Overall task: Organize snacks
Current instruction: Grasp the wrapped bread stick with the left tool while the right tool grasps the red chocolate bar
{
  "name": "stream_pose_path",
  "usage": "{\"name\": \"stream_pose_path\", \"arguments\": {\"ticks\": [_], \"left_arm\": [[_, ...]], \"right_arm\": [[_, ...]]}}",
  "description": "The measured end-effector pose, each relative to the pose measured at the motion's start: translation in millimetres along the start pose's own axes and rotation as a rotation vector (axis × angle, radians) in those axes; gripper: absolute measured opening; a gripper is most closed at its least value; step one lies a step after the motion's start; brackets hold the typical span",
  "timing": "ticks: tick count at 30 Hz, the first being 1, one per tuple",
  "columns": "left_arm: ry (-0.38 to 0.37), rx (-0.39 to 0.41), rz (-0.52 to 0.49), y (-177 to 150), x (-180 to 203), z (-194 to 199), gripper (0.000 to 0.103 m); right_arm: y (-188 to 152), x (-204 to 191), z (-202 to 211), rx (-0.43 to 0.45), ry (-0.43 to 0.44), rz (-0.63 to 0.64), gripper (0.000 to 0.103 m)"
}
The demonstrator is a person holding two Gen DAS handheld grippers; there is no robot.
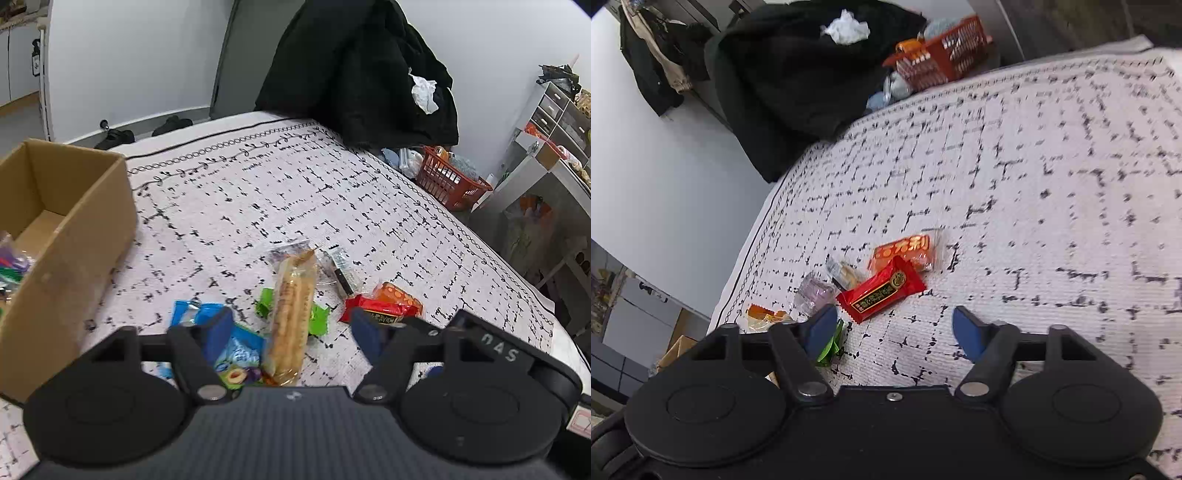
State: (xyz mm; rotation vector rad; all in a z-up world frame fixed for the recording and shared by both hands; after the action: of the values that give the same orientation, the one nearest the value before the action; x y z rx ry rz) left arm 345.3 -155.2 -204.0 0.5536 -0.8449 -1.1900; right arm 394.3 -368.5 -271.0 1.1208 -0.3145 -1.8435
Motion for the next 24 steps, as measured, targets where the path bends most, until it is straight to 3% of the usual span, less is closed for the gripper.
{"name": "stream_pose_path", "arguments": {"ticks": [5,8,12,24], "left_arm": [[0.001,-0.018,0.000,-3.9,2.1,-16.9,0.048],[0.009,-0.032,0.001,-6.5,0.9,-25.4,0.043],[0.010,-0.045,0.008,-8.8,-1.6,-33.7,0.029],[-0.020,0.001,0.055,4.3,-8.4,-25.6,0.025]], "right_arm": [[1.8,1.5,-17.6,-0.043,0.032,-0.050,0.050],[1.3,0.9,-26.3,-0.054,0.042,-0.071,0.050],[1.5,-3.0,-34.2,-0.058,0.053,-0.077,0.049],[5.1,-8.4,-51.7,-0.037,0.021,-0.075,0.041]]}}
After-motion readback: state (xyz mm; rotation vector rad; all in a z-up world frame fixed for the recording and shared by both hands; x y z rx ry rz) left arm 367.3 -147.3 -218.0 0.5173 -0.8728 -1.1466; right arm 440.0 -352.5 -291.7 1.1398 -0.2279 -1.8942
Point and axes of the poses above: each gripper's, at about its wrist camera, not at the fingertips, and z roughly against the way its jaws point, x to its right, y to its top, the point moved 3 cm from there along -z, roughly the way its jaws point, and after that the axes turned 10 degrees about x, right-handed, at the moved point
